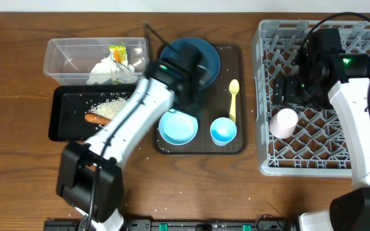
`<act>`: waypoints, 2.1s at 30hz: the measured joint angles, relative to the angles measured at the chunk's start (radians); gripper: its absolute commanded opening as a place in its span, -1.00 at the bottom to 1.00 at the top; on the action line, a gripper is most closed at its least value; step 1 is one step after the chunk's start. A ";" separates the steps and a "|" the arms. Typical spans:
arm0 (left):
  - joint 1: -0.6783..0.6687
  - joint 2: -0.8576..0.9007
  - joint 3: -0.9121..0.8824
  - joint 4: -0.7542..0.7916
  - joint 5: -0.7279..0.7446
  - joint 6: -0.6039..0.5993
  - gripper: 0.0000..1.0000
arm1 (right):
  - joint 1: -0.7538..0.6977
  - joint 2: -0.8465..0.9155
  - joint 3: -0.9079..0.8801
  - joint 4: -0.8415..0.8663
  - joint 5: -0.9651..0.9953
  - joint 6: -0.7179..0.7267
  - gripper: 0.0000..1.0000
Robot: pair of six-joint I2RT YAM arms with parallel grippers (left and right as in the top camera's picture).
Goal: Sort waste into correct bins and load items into the dishwasher rack
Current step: 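Reach the left gripper to the light blue cup and lift it, then pass the light blue cup from the left gripper to the right gripper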
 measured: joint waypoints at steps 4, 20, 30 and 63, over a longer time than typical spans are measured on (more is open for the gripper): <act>-0.092 0.029 0.000 0.025 0.000 0.016 0.15 | 0.000 0.000 0.000 -0.001 0.000 0.000 0.98; -0.125 0.193 -0.002 0.064 -0.009 -0.055 -0.40 | 0.000 0.000 0.000 -0.012 0.004 -0.013 0.98; -0.124 0.167 -0.002 0.063 -0.008 -0.061 -0.88 | 0.000 0.000 0.000 -0.011 0.004 -0.014 0.98; 0.472 -0.076 0.010 0.158 1.255 -0.103 -0.88 | 0.235 -0.003 0.007 0.716 -0.988 -0.098 0.92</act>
